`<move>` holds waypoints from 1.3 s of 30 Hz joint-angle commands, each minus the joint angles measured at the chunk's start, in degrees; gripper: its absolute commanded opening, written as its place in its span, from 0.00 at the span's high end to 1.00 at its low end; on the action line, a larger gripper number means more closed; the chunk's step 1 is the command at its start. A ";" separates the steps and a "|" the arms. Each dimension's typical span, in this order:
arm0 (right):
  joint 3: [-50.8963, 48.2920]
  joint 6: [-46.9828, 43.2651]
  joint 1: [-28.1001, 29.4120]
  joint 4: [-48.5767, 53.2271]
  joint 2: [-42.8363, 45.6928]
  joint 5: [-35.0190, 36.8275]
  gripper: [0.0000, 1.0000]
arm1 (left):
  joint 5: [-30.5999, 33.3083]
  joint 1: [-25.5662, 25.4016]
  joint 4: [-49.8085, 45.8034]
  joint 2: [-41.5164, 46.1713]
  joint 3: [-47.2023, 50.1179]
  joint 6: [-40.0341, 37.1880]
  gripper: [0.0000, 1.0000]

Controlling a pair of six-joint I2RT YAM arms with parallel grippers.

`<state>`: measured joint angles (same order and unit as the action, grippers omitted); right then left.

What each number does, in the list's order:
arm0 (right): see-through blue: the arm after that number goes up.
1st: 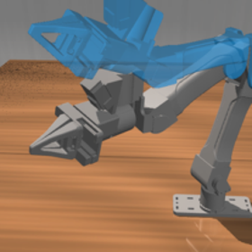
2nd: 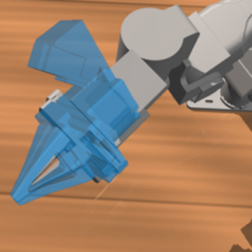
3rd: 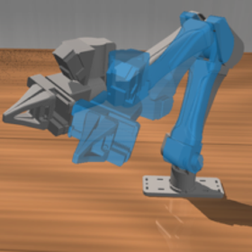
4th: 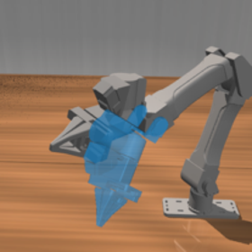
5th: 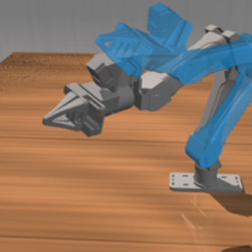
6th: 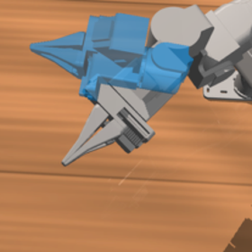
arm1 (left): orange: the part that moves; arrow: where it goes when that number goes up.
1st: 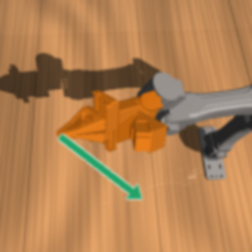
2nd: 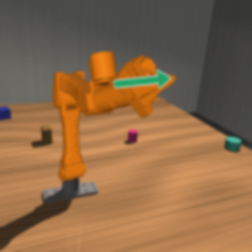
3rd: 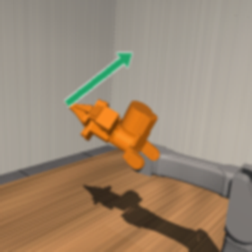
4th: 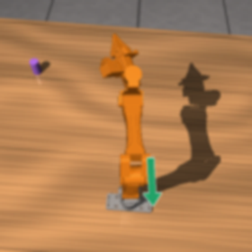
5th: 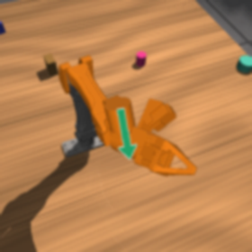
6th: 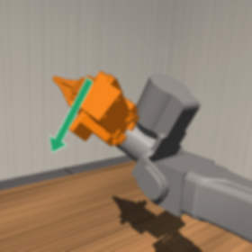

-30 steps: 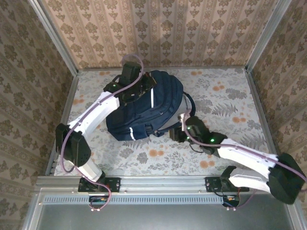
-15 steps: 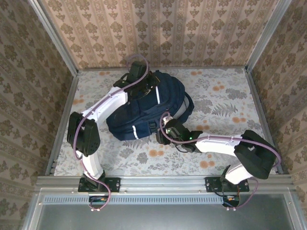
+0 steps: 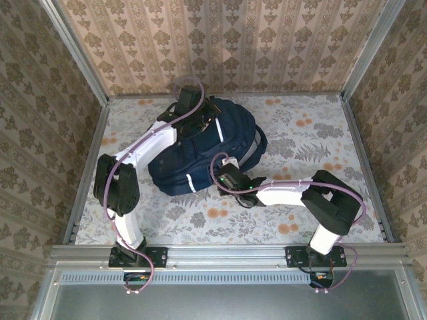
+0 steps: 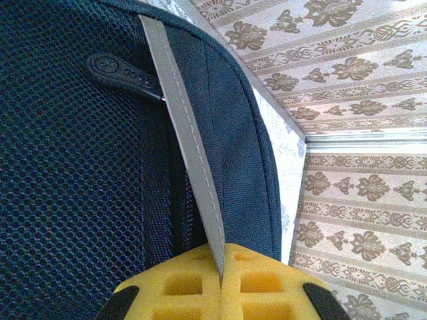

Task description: Pack books, pencil case, and school supplies into a backpack

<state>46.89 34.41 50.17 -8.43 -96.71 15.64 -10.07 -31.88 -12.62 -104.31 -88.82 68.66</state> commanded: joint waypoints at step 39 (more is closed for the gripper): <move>-24.34 -22.53 -10.82 -12.60 27.52 -8.33 0.66 | -6.81 -0.30 -13.48 1.32 1.55 -16.05 1.00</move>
<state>24.77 16.47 36.23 -15.84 -70.59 10.61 -15.62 -32.27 -21.12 -107.02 -89.14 55.83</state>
